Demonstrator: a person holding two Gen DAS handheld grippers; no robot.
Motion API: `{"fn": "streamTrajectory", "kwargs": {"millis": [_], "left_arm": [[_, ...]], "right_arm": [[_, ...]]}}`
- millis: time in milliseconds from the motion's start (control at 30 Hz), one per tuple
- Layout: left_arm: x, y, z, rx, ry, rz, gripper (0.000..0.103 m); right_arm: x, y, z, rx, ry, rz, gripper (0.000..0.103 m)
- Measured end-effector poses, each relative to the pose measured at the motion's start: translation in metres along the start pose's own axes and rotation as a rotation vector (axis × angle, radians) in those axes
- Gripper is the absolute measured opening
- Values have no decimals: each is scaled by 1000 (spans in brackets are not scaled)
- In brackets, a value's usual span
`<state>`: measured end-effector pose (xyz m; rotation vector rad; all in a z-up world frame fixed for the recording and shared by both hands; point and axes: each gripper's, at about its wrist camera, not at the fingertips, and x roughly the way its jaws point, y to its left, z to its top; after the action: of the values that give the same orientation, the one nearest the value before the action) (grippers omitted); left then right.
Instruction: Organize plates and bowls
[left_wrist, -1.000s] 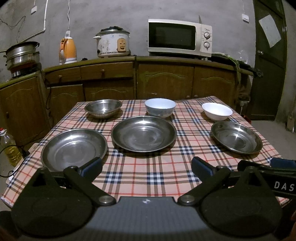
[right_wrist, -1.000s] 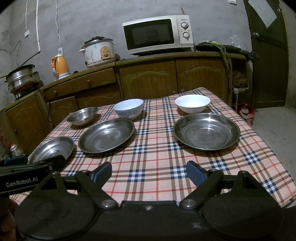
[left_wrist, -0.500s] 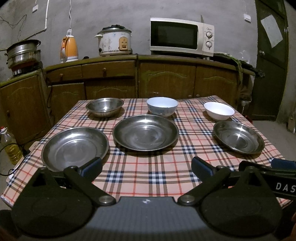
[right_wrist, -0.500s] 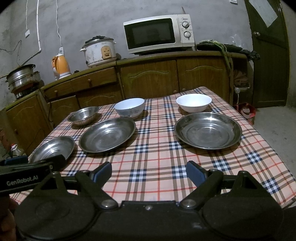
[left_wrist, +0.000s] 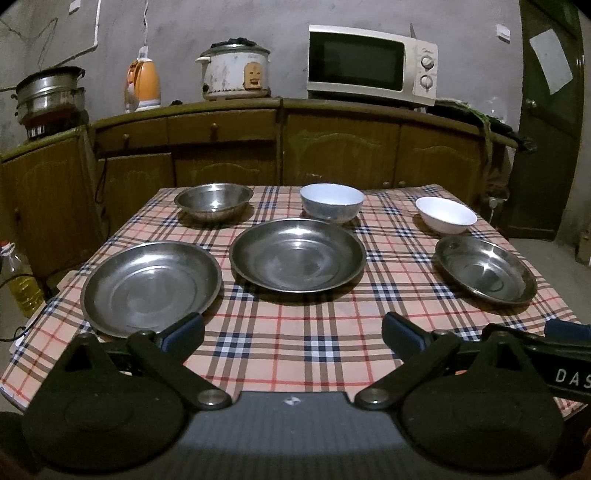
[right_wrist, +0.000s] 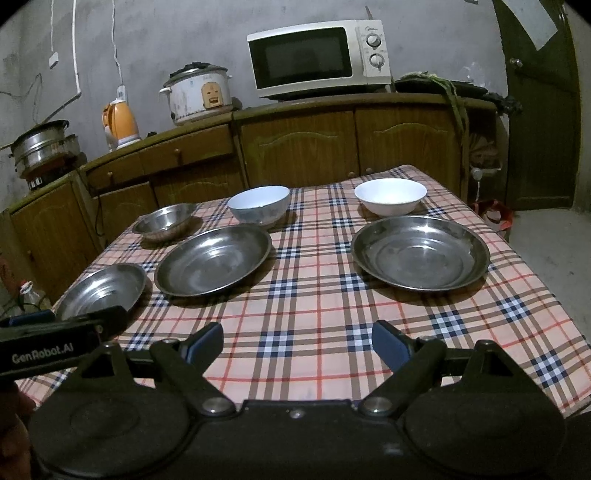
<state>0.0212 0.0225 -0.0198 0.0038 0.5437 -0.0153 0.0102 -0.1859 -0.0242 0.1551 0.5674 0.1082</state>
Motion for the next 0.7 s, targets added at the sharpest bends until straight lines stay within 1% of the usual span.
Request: {"fn": "streamTrajectory", "kwargs": {"millis": [367, 700], "left_arm": [[13, 7, 0, -11, 30, 11, 103], [32, 20, 5, -32, 49, 24, 103]], "right_arm": [[13, 5, 1, -23, 22, -2, 103], [37, 13, 9, -51, 41, 1, 103]]}}
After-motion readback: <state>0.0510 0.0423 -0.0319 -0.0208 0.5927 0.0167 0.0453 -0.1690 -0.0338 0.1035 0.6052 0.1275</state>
